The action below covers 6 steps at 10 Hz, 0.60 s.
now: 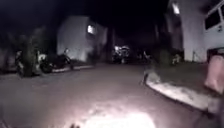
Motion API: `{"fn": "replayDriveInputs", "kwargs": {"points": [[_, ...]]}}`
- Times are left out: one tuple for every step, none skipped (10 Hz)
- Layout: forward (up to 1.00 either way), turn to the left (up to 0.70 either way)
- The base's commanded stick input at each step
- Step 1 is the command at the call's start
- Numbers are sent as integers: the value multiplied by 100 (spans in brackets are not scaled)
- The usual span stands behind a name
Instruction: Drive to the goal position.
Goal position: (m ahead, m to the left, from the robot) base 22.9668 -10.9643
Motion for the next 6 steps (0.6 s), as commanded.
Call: {"fn": "replayDriveInputs", "kwargs": {"points": [[100, 0], [100, 0], [100, 0], [100, 0], [100, 0], [100, 0]]}}
